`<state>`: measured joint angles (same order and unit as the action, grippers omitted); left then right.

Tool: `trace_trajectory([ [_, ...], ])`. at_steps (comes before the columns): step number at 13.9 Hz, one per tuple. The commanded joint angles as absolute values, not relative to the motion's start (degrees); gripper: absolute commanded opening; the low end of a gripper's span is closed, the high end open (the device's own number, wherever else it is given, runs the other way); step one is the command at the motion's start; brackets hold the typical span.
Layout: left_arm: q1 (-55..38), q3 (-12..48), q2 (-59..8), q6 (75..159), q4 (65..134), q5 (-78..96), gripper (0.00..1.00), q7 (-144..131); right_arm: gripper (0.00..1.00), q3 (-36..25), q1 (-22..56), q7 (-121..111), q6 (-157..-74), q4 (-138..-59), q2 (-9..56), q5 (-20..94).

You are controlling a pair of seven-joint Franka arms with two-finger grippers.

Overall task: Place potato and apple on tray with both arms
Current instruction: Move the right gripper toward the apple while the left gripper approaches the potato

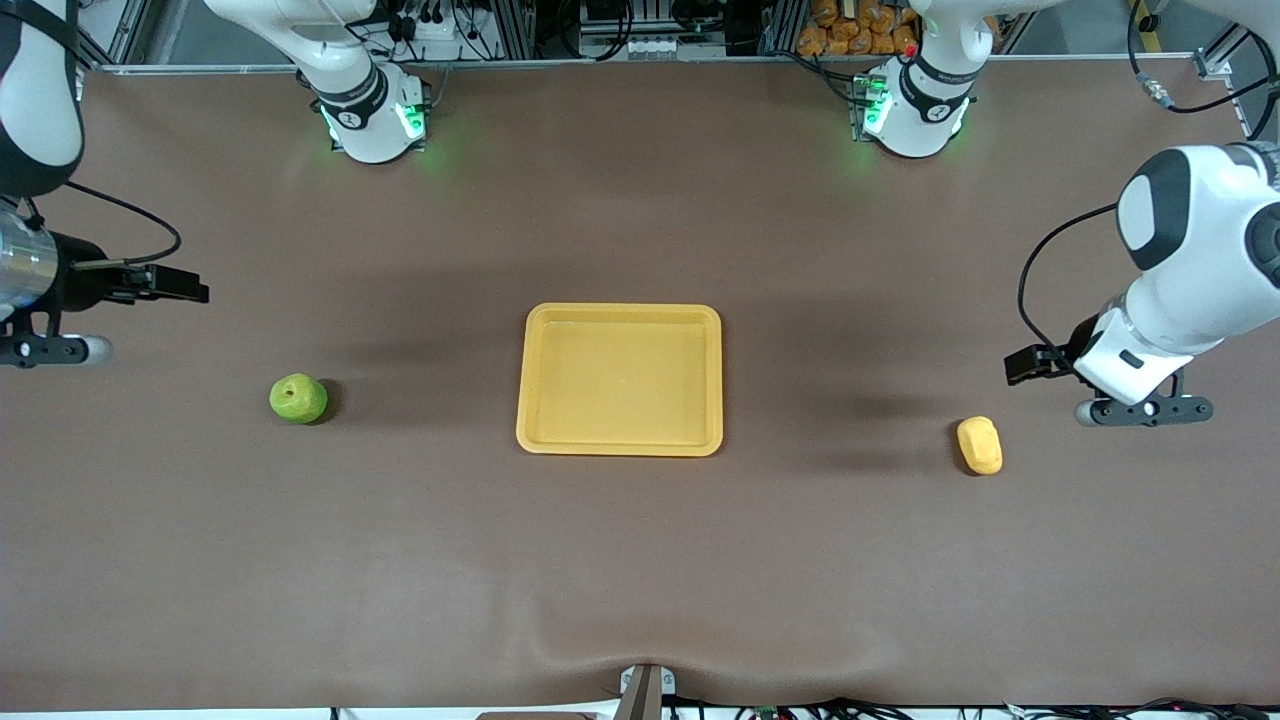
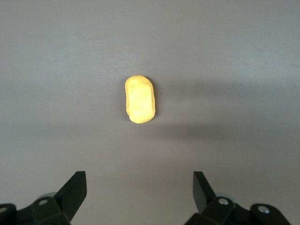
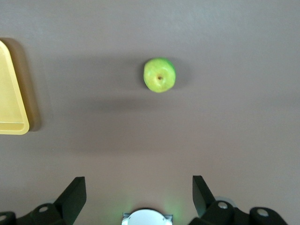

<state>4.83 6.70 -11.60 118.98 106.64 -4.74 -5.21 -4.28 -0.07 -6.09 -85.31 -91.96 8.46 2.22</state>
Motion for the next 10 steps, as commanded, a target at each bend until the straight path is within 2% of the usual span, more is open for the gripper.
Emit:
trace_trajectory([
  [1,5.1,6.8,-14.8,123.0,106.3,-4.3,1.00,-6.0,1.00,-4.5,0.1,-11.4,-87.3,-91.8,10.1,3.3],
  [7,6.2,6.7,-18.8,125.6,105.5,-4.3,1.00,-7.9,1.00,-4.5,-0.2,-21.9,-90.4,-92.4,16.5,6.0],
  [10,6.5,6.7,-21.4,128.8,105.5,-4.4,1.00,-7.9,1.00,-4.5,-0.7,-29.0,-96.7,-97.8,17.5,11.1],
])
